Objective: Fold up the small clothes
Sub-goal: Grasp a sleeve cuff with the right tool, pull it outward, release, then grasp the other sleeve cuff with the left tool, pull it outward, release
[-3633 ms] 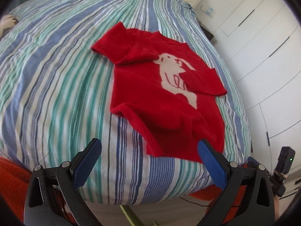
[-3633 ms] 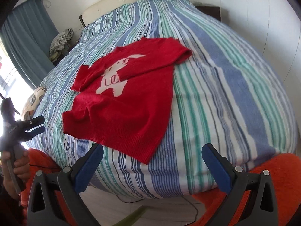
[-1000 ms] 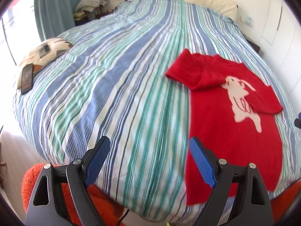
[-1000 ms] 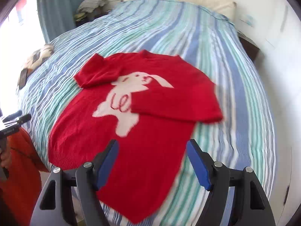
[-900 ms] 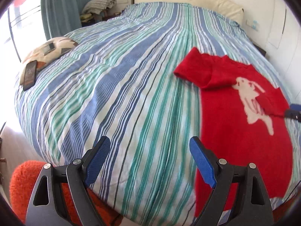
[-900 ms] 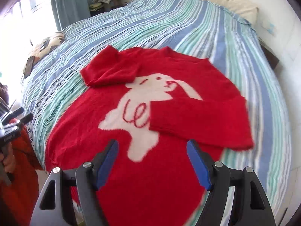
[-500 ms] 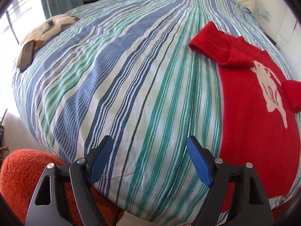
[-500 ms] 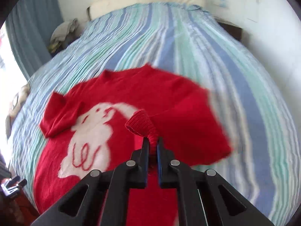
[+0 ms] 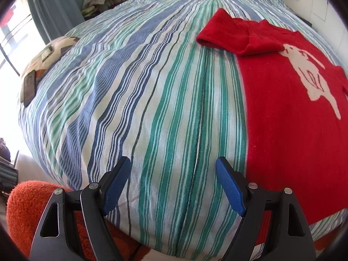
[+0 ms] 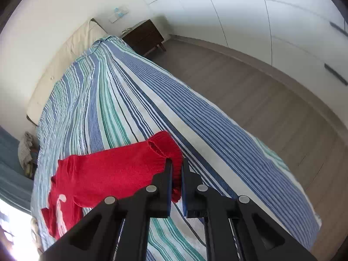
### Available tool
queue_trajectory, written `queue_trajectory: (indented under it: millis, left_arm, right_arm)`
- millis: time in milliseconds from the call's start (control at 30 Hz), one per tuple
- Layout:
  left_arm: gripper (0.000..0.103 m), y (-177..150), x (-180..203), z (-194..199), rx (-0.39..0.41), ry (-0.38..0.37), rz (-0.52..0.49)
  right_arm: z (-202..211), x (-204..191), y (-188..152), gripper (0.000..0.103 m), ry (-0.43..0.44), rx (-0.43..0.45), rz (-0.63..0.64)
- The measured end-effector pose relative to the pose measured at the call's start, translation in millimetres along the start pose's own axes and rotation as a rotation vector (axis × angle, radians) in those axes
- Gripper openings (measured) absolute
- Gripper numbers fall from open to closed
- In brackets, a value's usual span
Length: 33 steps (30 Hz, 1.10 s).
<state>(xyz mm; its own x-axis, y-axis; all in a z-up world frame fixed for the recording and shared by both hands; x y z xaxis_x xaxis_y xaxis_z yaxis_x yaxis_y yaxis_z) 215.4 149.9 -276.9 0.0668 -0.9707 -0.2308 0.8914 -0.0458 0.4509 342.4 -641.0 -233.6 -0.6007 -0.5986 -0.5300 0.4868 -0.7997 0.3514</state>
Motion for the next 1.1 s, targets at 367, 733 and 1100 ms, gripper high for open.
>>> queue_trajectory:
  millis: [367, 733, 1100]
  left_arm:
    - [0.082, -1, 1, -2, -0.008, 0.032, -0.029]
    - [0.085, -3, -1, -6, -0.026, 0.037, -0.036]
    - [0.088, 145, 36, 61, 0.24, -0.101, -0.255]
  right_arm:
    - [-17, 25, -10, 0.004, 0.011, -0.039, -0.097]
    - [-20, 46, -16, 0.003, -0.286, 0.056, 0.128]
    - [96, -16, -74, 0.07, -0.139, 0.221, 0.256]
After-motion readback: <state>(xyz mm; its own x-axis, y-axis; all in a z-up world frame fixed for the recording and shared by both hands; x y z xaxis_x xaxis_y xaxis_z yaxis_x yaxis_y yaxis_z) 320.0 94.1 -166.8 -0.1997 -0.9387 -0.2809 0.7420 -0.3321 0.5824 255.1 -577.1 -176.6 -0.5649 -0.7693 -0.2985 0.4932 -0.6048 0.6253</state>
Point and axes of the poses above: each gripper's, at about its wrist camera, not at the fingertips, and z roughly against the way its jaws point, x to its right, y to its top, the point moved 10 cm from there along -z, roughly the way its jaws point, and after that the axes turned 10 degrees about -z, right-handed, at the moved point
